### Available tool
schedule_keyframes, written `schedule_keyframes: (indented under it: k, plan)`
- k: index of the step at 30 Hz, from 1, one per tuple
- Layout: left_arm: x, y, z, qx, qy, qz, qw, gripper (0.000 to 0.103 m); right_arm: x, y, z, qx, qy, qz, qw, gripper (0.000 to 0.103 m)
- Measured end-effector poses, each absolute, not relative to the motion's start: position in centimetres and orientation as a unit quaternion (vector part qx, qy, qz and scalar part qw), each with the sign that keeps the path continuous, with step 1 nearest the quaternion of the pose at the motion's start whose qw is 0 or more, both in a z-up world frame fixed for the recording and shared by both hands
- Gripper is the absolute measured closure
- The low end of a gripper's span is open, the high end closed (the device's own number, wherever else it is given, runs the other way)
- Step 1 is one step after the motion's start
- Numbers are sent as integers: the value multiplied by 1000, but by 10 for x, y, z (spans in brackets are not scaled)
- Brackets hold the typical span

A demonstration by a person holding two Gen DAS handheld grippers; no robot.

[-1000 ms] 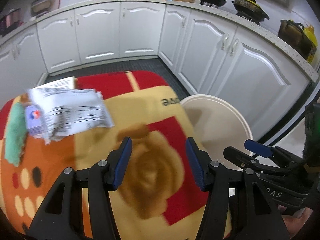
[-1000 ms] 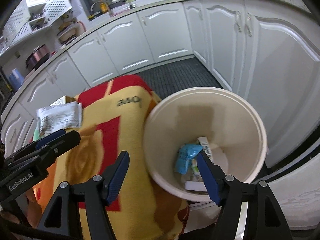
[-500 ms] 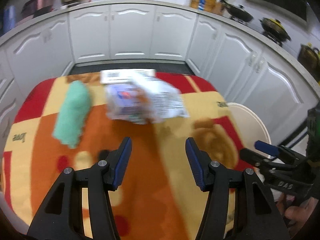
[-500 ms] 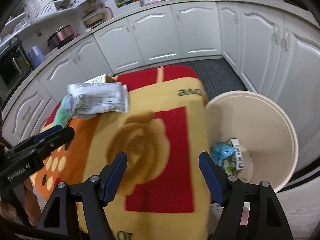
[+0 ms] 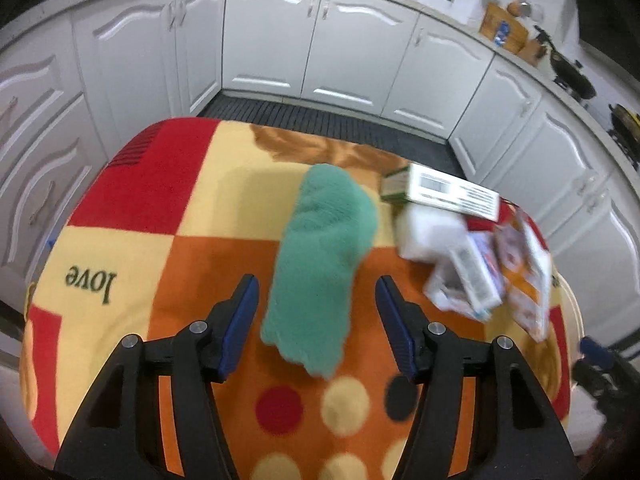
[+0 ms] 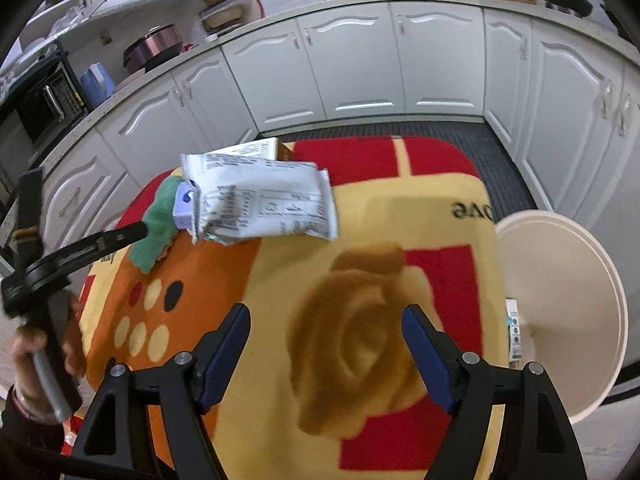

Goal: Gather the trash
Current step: 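Grasp the green fuzzy cloth with the left tool while the right tool grasps a white printed packet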

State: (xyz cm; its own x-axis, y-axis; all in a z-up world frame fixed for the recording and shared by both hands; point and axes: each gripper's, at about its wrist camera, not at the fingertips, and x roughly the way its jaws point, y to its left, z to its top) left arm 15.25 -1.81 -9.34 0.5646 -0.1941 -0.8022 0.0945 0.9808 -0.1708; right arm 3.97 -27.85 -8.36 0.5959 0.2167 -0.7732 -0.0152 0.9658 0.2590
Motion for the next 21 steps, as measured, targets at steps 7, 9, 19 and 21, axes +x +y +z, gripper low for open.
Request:
schedule_keyframes:
  k: [7, 9, 19, 21]
  plan:
    - [176, -22, -107, -51, 473, -78, 876, 44, 88, -271, -49, 113, 415, 71, 900, 22]
    - [180, -22, -110, -55, 477, -83, 873, 44, 113, -265, -46, 110, 418, 74, 899, 22]
    - [185, -24, -113, -39, 490, -99, 865, 44, 193, -238, -78, 99, 504, 132, 848, 22]
    - [187, -24, -113, -41, 491, -102, 864, 44, 175, -235, -84, 78, 518, 161, 836, 22]
